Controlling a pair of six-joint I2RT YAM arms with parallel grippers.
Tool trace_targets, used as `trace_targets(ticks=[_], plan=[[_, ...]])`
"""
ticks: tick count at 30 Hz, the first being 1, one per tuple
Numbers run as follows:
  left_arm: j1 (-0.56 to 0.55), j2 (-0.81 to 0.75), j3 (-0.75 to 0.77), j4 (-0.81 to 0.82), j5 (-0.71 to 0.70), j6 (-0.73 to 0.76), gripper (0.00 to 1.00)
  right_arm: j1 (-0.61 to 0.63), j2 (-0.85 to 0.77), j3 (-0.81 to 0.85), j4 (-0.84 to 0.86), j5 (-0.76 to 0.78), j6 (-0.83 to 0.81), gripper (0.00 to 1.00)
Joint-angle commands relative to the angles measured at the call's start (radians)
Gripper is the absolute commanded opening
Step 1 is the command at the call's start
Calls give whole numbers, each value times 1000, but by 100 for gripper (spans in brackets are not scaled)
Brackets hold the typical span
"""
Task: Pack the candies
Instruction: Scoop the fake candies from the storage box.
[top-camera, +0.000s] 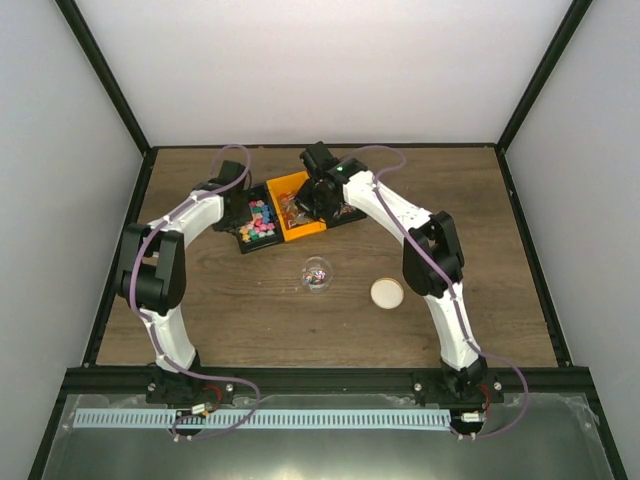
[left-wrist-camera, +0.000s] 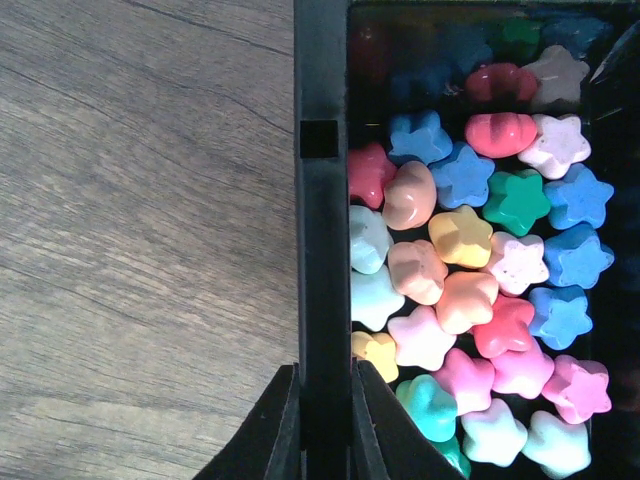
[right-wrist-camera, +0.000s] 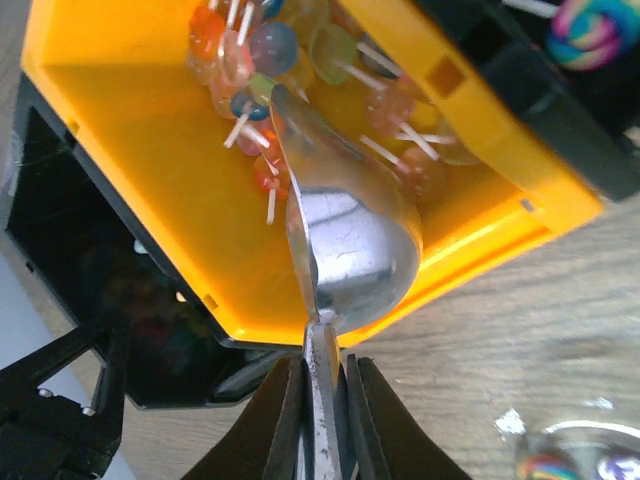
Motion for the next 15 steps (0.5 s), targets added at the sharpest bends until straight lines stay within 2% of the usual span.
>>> trace_targets(ticks=[1, 13, 15], plan=[[10, 53, -7, -22, 6, -13, 4, 4, 95, -58, 7, -51, -31, 1], [9, 68, 0, -24, 44, 6, 4, -58, 122, -159, 304, -170, -88, 1], [10, 70, 2, -29, 38, 3, 4, -64, 118, -162, 289, -167, -80, 1]])
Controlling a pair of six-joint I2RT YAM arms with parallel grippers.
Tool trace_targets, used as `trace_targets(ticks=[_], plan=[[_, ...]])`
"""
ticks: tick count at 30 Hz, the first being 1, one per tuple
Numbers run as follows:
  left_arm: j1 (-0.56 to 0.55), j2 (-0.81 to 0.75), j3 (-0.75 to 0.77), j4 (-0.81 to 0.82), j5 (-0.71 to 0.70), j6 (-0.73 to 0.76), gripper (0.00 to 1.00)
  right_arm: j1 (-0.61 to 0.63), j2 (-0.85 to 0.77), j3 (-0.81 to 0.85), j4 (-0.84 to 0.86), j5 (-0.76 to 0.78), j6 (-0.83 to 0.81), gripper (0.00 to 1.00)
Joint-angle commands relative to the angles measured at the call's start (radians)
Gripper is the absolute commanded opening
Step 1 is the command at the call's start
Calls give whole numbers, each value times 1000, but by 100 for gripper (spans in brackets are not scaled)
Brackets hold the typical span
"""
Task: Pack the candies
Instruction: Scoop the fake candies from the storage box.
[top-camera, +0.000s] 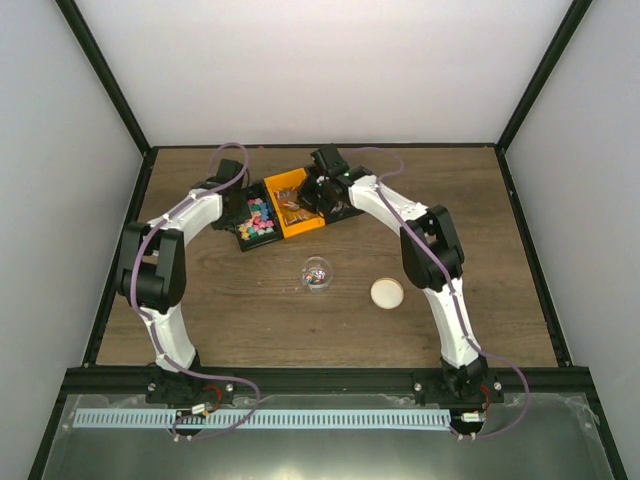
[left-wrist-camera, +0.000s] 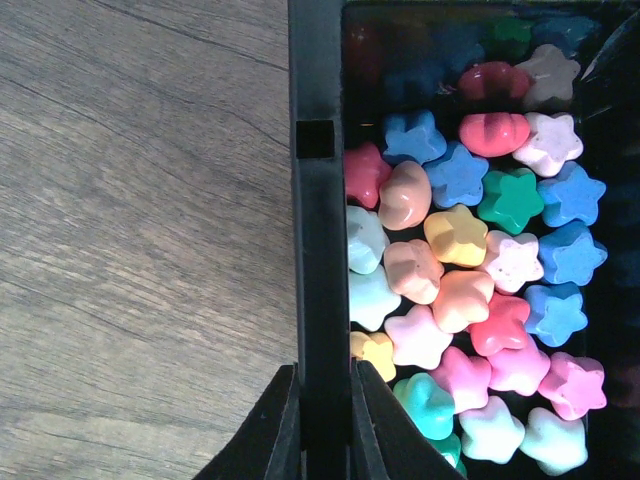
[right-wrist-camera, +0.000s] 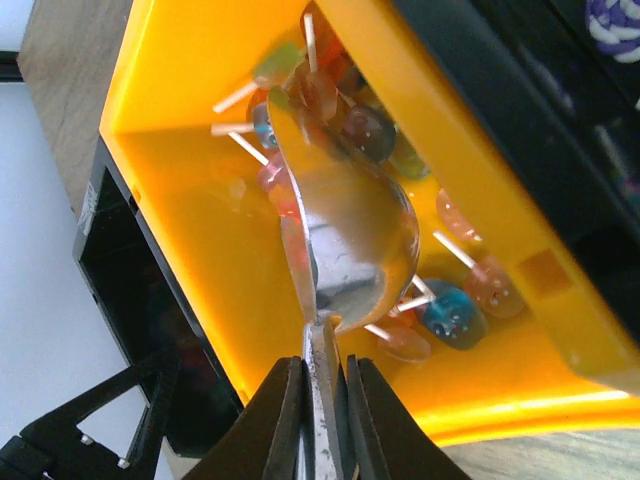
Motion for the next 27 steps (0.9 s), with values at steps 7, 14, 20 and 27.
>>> trace_targets(ticks=[7, 14, 20, 27], plan=[[0, 52, -5, -42, -43, -15, 4, -1, 10, 94, -387, 129, 1, 1], [0, 74, -7, -39, -61, -28, 4, 45, 2, 176, -630, 154, 36, 1], [0, 66, -14, -33, -55, -30, 4, 71, 53, 245, -713, 199, 48, 1], [-3, 61, -33, -29, -37, -3, 4, 76, 183, 299, -691, 174, 25, 1]])
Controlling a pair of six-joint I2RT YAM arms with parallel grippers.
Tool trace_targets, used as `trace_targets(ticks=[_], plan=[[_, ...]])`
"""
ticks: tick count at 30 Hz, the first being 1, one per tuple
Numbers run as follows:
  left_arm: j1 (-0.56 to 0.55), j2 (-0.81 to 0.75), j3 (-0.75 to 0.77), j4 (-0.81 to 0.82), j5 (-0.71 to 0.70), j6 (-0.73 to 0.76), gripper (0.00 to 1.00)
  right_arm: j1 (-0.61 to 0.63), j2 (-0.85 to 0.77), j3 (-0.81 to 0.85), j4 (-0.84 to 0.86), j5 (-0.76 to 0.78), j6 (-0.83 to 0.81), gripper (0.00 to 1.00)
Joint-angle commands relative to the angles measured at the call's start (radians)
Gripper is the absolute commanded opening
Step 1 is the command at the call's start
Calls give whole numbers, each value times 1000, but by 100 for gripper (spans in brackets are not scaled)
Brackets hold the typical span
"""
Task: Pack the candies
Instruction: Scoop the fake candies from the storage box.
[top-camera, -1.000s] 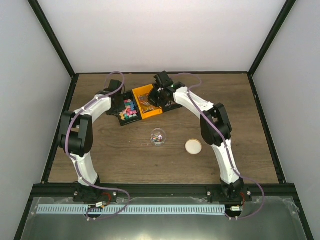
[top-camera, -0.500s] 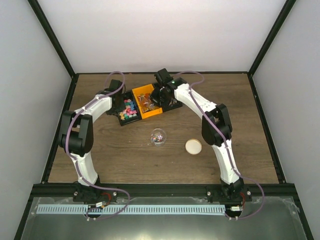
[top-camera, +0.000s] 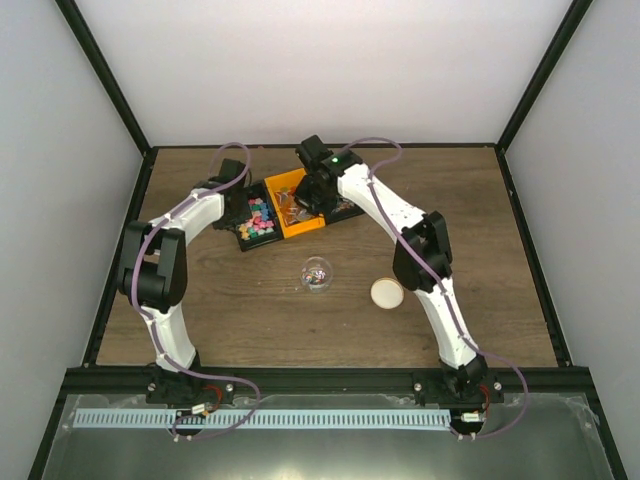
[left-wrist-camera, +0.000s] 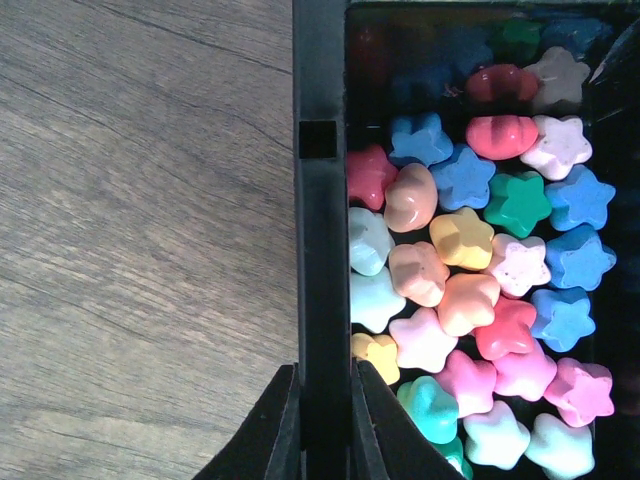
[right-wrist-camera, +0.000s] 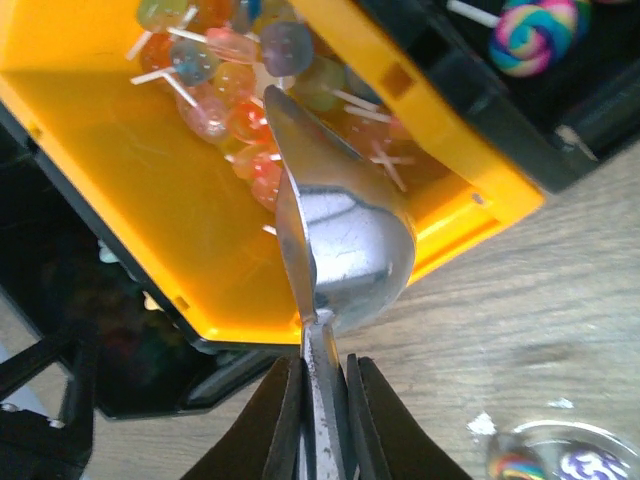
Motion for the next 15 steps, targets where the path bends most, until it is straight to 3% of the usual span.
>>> trace_targets(ticks=[1, 5, 9, 15], plan=[[1, 51, -49, -20, -3, 11, 4, 19, 180, 37, -190, -14, -1, 1], [-2, 45, -64, -16, 10, 26, 4, 19, 320, 123, -120, -99, -13, 1], [-5, 38, -69, -11, 28, 37, 4, 14, 318, 38, 51, -153, -21, 1], [-8, 39, -55, -15, 46, 40, 4, 4, 159, -351, 505, -324, -26, 1]])
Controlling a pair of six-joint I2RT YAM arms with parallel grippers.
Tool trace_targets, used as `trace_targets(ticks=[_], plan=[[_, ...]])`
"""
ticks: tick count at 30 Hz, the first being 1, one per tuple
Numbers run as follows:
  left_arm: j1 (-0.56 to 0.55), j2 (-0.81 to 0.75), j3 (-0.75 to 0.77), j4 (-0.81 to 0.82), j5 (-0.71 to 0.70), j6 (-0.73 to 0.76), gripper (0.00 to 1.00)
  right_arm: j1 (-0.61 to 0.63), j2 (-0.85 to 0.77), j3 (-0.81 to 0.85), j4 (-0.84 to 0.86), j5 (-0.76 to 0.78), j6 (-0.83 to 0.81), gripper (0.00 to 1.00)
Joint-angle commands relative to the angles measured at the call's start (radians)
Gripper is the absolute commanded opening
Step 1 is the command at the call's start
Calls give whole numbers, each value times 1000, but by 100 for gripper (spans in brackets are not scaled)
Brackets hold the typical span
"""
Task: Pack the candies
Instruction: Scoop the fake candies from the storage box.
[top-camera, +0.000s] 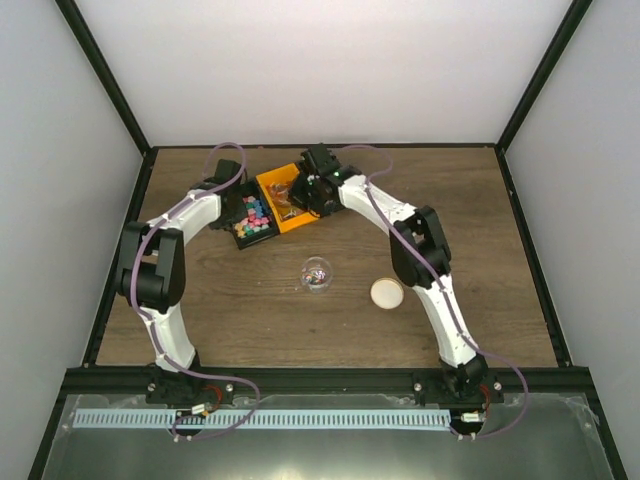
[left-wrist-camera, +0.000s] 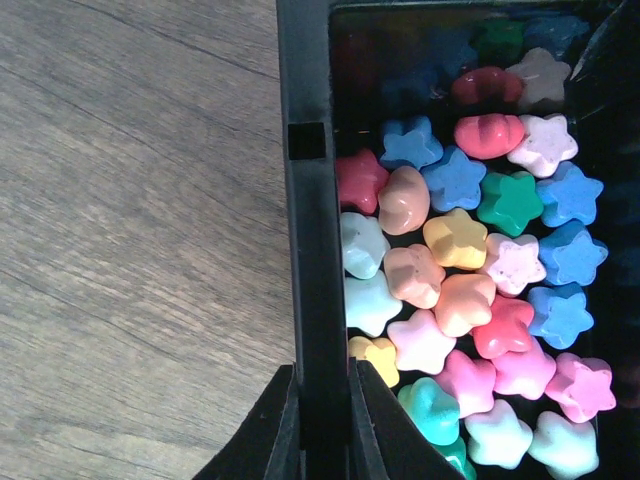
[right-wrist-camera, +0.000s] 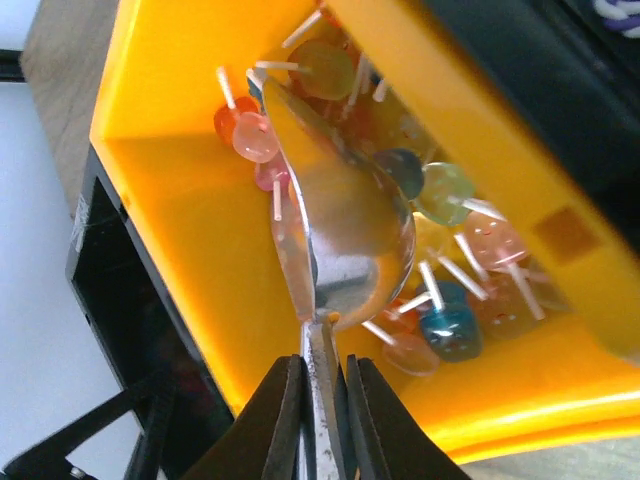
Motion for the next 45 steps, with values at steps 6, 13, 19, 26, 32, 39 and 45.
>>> trace_targets(ticks=[6, 13, 19, 26, 32, 39, 45], plan=[[-20, 31, -41, -35, 78, 42, 4, -5, -77, -686, 661, -344, 136, 1], [-20, 26, -44, -34, 77, 34, 4, -20, -113, -788, 893, -386, 165, 1], [-19, 25, -45, -34, 72, 28, 4, -41, -155, -936, 1141, -421, 278, 1], [-17, 27, -44, -32, 72, 23, 4, -64, -210, -1038, 1279, -426, 356, 1], [-17, 29, -44, -31, 75, 20, 4, -81, -253, -1107, 1409, -423, 415, 1], [-17, 28, -47, -30, 73, 20, 4, -87, -290, -1123, 1429, -418, 427, 1], [-17, 27, -48, -25, 71, 17, 4, -89, -332, -1099, 1393, -417, 403, 1]])
